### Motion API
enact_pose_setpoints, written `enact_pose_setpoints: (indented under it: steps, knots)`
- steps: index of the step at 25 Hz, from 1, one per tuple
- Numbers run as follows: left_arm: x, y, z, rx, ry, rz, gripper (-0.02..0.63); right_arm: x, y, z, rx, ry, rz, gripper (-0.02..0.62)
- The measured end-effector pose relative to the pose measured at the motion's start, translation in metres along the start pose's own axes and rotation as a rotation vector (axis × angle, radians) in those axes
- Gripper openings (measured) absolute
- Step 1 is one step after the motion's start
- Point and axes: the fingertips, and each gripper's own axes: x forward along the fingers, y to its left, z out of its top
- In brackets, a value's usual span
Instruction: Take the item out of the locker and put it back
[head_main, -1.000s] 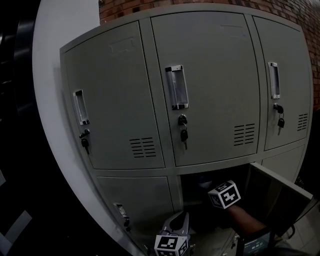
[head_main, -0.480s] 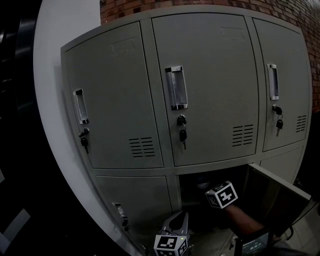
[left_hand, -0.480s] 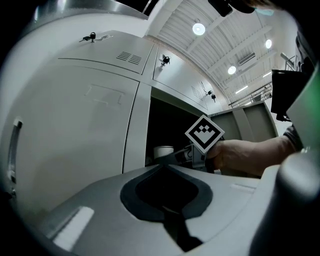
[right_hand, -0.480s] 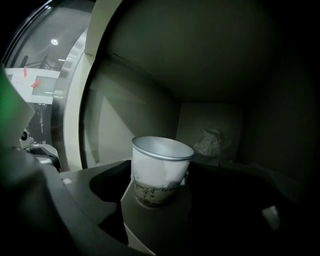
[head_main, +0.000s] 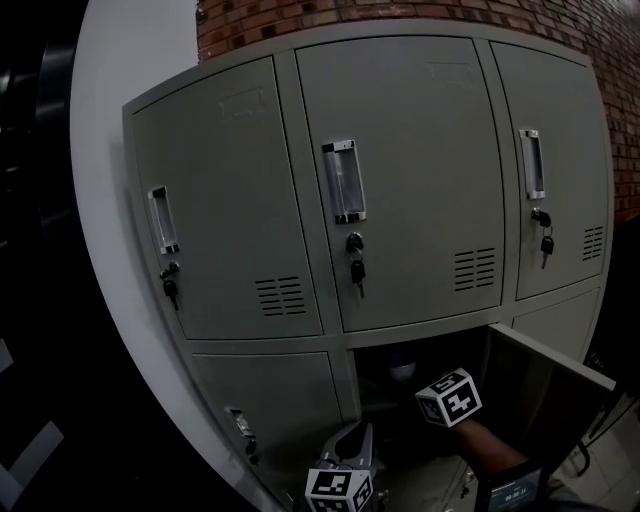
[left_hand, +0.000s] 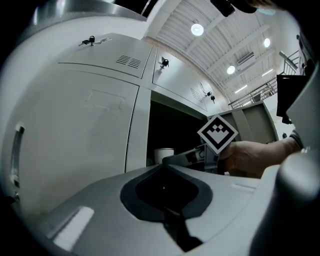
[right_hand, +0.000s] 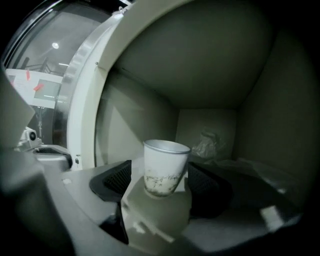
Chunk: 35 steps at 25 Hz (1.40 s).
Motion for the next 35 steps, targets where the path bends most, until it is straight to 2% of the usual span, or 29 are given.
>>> enact_pose_setpoints:
  steps: [7,13,16,18,23,29,35]
  knots:
    - [-0.008,-0.014,0.003,-0.027,0.029,-0.022,0.002,-0.054,0.014,0.005,0.012,-0.091,-0.028,0.299]
    - [-0.036,-0.029,0.005,-0.027,0.061,-0.044,0.002,-0.099,0.046,-0.002,0.034,-0.093,-0.030,0.262]
    - [-0.052,-0.036,0.008,-0.028,0.065,-0.050,0.002,-0.118,0.064,-0.004,0.043,-0.107,-0.014,0.214]
    - [-0.063,-0.040,0.011,-0.028,0.060,-0.055,0.002,-0.129,0.077,-0.007,0.044,-0.111,0.002,0.150]
    - [-0.094,-0.051,0.021,-0.040,0.049,-0.056,0.002,-0.160,0.110,-0.006,0.057,-0.134,0.028,0.078]
    - [-0.134,-0.071,0.028,-0.064,0.040,-0.074,0.002,-0.206,0.147,-0.010,0.072,-0.147,0.008,0.015]
    - [-0.166,-0.092,0.025,-0.095,0.050,-0.101,0.002,-0.246,0.179,-0.027,0.096,-0.131,-0.013,0.006]
